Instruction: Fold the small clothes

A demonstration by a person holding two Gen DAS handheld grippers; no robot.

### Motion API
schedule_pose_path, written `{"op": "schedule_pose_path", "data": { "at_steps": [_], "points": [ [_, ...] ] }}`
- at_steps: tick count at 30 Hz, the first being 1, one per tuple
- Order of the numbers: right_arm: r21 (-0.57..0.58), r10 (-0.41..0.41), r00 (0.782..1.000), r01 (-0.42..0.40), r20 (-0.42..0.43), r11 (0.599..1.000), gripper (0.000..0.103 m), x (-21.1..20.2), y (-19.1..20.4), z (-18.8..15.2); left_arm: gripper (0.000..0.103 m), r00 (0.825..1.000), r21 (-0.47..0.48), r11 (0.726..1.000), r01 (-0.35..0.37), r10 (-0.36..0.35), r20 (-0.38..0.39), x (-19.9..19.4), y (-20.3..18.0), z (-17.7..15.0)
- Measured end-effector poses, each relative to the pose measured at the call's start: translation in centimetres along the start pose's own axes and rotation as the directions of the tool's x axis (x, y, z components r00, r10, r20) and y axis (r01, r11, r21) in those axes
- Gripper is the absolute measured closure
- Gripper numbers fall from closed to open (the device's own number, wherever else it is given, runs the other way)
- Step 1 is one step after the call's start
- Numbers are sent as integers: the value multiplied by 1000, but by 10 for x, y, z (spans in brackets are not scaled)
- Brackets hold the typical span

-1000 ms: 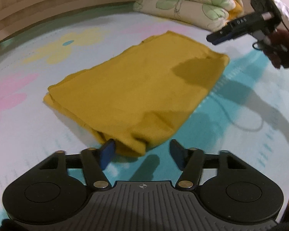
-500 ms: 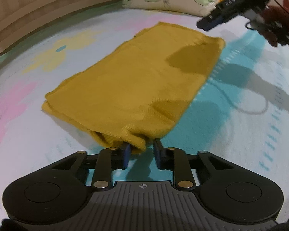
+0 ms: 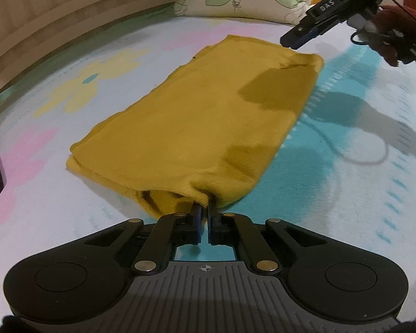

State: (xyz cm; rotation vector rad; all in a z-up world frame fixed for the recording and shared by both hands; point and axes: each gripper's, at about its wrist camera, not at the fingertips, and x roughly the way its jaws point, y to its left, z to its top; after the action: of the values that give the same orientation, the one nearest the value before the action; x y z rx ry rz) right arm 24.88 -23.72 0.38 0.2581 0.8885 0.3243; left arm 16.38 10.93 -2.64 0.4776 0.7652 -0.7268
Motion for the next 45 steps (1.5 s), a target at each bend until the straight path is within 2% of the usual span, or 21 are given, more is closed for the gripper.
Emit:
{"op": "schedule_pose_path", "data": {
  "at_steps": [8, 12, 13, 15, 18, 19, 20, 22, 23, 24, 25, 27, 32, 35, 36, 38, 39, 40, 41, 43, 45],
  "points": [
    [2, -2, 1000, 2, -8, 1000, 41, 0, 0, -1, 100, 999, -29, 999, 36, -37, -39, -23, 10, -18],
    [17, -7, 1000, 7, -22, 1000, 41, 2, -3, -1, 99, 987, -21, 998, 57, -60, -146, -18, 12, -25],
    [21, -12, 1000, 13, -26, 1000, 41, 2, -4, -1, 99, 979, -45, 996, 79, -86, -186, -16, 15, -26],
    [41, -25, 999, 26, -27, 999, 38, 0, -11, 0, 99, 979, -119, 989, 83, -104, -177, -21, 24, -25],
    [75, -31, 999, 32, -11, 997, 27, -6, -22, 5, 95, 996, -374, 927, 38, -67, -65, -33, 53, -13],
    [101, -34, 999, 34, -1, 994, 27, -9, -28, 7, 89, 999, -440, 898, 25, -35, -13, -38, 60, -7],
    [133, -43, 999, 42, 9, 990, 27, -12, -35, 10, 70, 1000, -494, 869, 13, 3, 31, -42, 65, -1],
    [187, -74, 997, 68, 26, 980, 23, -18, -47, 14, 48, 993, -611, 791, 9, 63, 96, -42, 73, 11],
    [202, -86, 996, 77, 34, 976, 19, -20, -50, 16, 41, 992, -657, 753, 12, 76, 105, -38, 76, 17],
    [212, -95, 995, 84, 42, 974, 10, -21, -54, 17, 41, 991, -697, 716, 14, 85, 106, -31, 76, 22],
    [215, -102, 994, 89, 47, 972, 1, -22, -56, 17, 39, 990, -718, 696, 16, 88, 107, -24, 74, 27],
    [202, -107, 993, 97, 40, 975, 0, -19, -56, 16, 33, 993, -709, 705, 6, 82, 90, -7, 68, 37],
    [71, -122, 991, 126, -60, 989, 0, 10, -40, 11, 30, 992, -609, 785, -117, 120, -35, 30, 44, 53],
    [-73, -163, 976, 154, -142, 985, 0, 34, -31, 1, 30, 972, -544, 805, -237, 195, -134, 39, 37, 47],
    [-73, -163, 976, 154, -142, 985, 0, 34, -31, 1, 30, 957, -537, 793, -288, 224, -181, 41, 40, 42],
    [-116, -194, 968, 176, -163, 978, 0, 40, -34, -4, 30, 924, -570, 729, -378, 252, -289, 45, 54, 27],
    [-119, -189, 970, 172, -153, 978, 0, 39, -38, -5, 28, 923, -611, 695, -380, 236, -306, 46, 62, 18],
    [-114, -196, 970, 180, -142, 977, 0, 37, -42, -4, 28, 935, -664, 660, -352, 215, -282, 41, 71, 11],
    [-99, -214, 965, 200, -150, 975, 0, 36, -48, -3, 29, 935, -686, 637, -353, 216, -281, 37, 76, 9],
    [-47, -195, 971, 190, -140, 981, 0, 31, -59, 0, 29, 924, -701, 603, -382, 270, -271, 24, 84, 14],
    [31, -150, 980, 156, -132, 987, 0, 24, -69, 7, 29, 921, -715, 589, -378, 321, -222, 10, 86, 22]
  ]
}}
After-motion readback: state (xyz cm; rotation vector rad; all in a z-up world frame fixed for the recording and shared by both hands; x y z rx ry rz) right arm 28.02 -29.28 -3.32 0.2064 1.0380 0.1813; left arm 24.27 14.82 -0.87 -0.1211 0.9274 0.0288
